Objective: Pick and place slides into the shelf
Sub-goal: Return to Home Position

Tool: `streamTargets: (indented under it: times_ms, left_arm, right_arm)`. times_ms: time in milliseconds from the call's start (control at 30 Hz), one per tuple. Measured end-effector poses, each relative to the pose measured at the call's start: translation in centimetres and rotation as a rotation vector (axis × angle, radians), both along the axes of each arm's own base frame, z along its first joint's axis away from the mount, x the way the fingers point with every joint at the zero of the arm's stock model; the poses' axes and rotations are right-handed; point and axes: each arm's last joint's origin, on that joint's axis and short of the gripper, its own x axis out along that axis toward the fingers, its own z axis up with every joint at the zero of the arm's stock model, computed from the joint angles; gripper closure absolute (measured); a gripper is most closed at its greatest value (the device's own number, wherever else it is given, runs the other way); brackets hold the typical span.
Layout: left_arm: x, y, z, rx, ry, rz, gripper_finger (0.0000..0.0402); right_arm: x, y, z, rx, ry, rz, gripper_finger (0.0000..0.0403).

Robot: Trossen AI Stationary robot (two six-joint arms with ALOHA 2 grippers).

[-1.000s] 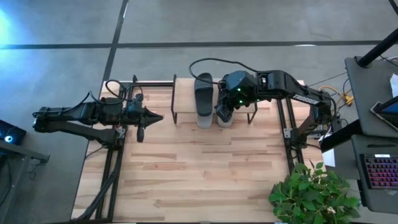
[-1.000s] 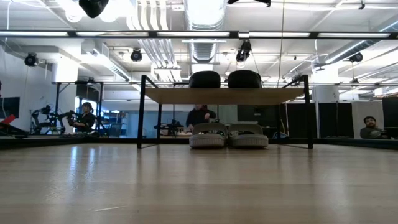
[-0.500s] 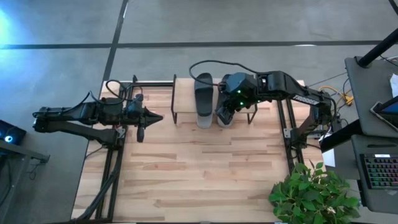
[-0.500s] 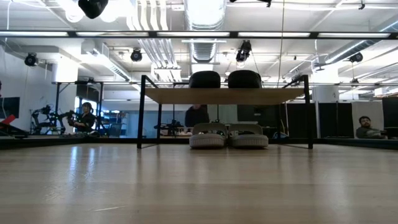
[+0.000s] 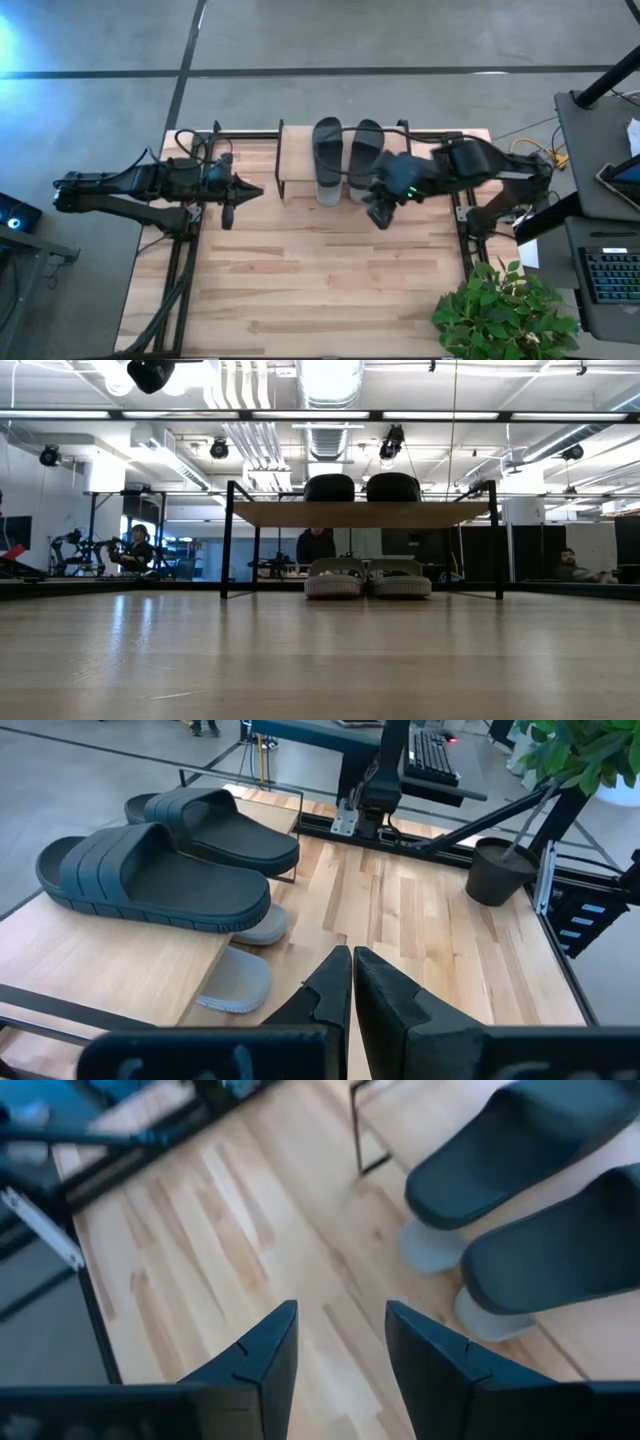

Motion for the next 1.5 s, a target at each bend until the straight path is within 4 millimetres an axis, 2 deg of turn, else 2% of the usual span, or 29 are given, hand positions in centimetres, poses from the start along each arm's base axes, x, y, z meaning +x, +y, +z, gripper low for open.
streamTargets:
  times_ms: [267,433,567,867,1200,1500]
  left_arm:
    - [1.1,-0.1,-0.5,-0.007,0.040,-0.022,0.0400]
    - [1.6,-0.3,-0.7,-0.041,0.042,-0.064,0.0400]
    - [1.6,-0.3,-0.7,-0.051,0.041,-0.074,0.0400]
    - [0.9,-0.3,-0.3,-0.072,0.011,-0.068,0.0400]
    - [0.9,-0.3,-0.2,-0.073,0.009,-0.069,0.0400]
    - [1.0,-0.3,-0.3,-0.075,0.010,-0.068,0.0400]
  right_arm:
    - [-4.0,2.7,2.2,-0.069,-0.157,-0.100,0.0278]
    - [-5.8,3.1,2.8,-0.130,-0.215,-0.151,0.0290]
    - [-7.6,3.0,2.6,-0.110,-0.230,-0.166,0.0299]
    - [-11.3,2.1,-1.0,-0.052,-0.232,-0.284,0.0313]
    - [-12.3,1.6,-5.5,0.012,-0.315,-0.305,0.0324]
    - [-14.4,0.4,-9.7,0.072,-0.399,-0.346,0.0328]
